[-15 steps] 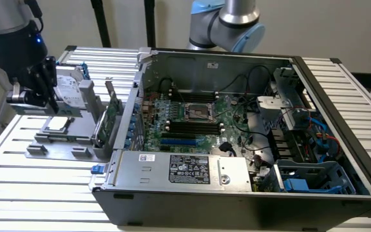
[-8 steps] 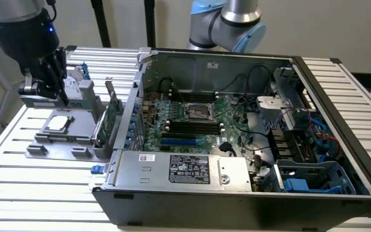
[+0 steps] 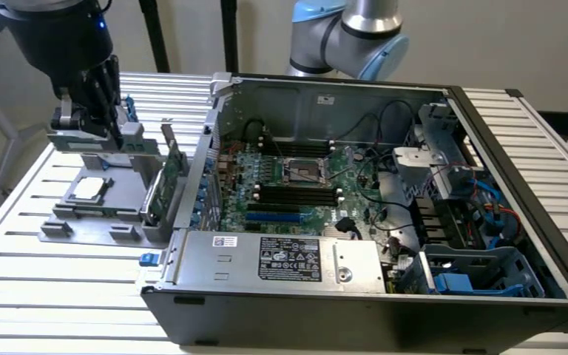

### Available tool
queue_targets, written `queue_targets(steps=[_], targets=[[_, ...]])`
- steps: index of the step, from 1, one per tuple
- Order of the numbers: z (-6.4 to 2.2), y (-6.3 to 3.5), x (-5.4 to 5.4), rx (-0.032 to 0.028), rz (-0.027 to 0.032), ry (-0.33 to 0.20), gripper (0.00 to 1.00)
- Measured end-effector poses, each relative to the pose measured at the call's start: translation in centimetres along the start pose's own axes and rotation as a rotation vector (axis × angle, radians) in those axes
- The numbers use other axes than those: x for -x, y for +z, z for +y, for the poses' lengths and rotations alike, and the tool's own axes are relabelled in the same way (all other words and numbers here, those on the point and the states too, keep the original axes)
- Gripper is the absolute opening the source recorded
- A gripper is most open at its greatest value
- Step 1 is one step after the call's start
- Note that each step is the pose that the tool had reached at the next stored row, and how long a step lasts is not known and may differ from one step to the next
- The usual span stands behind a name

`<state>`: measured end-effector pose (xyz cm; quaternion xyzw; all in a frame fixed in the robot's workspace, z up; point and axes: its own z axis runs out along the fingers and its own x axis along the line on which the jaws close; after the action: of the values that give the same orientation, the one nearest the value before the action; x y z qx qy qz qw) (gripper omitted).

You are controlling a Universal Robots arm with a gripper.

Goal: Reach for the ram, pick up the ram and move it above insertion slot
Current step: 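Pick up the ram and move it above insertion slot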

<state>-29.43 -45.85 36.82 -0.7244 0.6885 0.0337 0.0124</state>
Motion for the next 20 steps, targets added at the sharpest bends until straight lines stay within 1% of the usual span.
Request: queue_targets(steps=[5, 7, 9, 12, 20], targets=[[-1.78, -1.24, 0.0, 0.0012, -0.0175, -0.002, 0.14], [-2.50, -1.60, 0.0, 0.0019, -0.0228, -0.003, 0.14], [-3.25, -1.87, 0.0, 0.0026, -0.0268, -0.004, 0.14], [-4.43, -2.04, -0.1, 0.0032, -0.0310, -0.006, 0.14], [-7.63, -2.19, -0.3, 0.0047, -0.0367, -0.009, 0.14]])
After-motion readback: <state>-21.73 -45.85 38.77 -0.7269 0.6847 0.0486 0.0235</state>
